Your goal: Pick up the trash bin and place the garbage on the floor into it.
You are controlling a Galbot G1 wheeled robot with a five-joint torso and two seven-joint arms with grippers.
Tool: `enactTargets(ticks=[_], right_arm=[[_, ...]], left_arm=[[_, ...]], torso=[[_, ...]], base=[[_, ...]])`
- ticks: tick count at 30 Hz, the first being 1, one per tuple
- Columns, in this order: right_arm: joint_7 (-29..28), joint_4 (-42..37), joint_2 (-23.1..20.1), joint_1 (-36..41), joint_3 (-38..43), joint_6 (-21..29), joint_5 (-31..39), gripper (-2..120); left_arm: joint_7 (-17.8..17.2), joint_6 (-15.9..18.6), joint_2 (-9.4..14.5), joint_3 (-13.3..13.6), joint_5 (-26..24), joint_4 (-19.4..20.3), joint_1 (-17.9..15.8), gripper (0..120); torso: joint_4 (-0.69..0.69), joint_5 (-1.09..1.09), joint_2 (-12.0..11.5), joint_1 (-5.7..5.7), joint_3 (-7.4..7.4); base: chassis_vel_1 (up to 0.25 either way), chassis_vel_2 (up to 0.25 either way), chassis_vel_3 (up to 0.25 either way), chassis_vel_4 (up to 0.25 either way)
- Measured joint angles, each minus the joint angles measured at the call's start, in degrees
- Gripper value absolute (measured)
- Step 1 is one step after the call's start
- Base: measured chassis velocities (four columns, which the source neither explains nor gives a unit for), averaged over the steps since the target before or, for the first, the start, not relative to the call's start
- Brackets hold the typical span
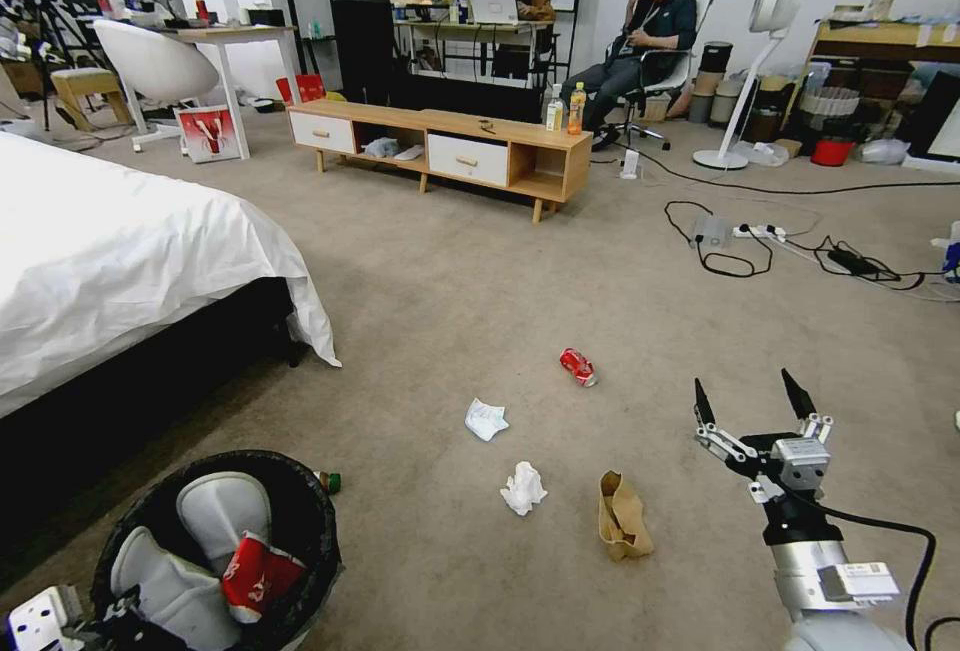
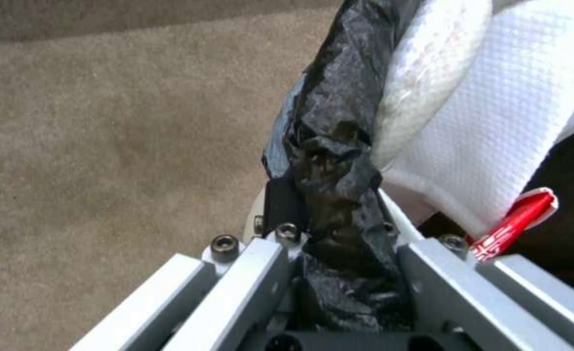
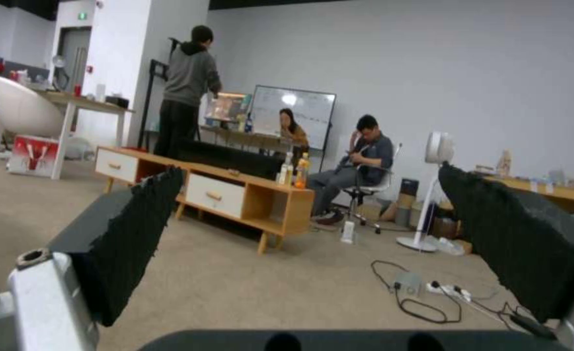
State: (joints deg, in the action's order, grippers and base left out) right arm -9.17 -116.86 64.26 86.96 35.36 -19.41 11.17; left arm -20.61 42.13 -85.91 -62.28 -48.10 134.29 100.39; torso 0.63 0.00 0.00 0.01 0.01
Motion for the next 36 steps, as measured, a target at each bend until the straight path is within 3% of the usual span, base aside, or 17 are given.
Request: enactTargets(ticks=[36], right_arm=[[0.0,0.9,0.0,-0.4,0.0,-0.3,0.1,100]], left_arm=[[-0.1,0.0,0.1,0.1,0.0,-0.3,-0.5,3]], torso=[[-0.01,0.0,0.0,0.0,0.0]], base=[[0.021,0.022,0.022,0.02]])
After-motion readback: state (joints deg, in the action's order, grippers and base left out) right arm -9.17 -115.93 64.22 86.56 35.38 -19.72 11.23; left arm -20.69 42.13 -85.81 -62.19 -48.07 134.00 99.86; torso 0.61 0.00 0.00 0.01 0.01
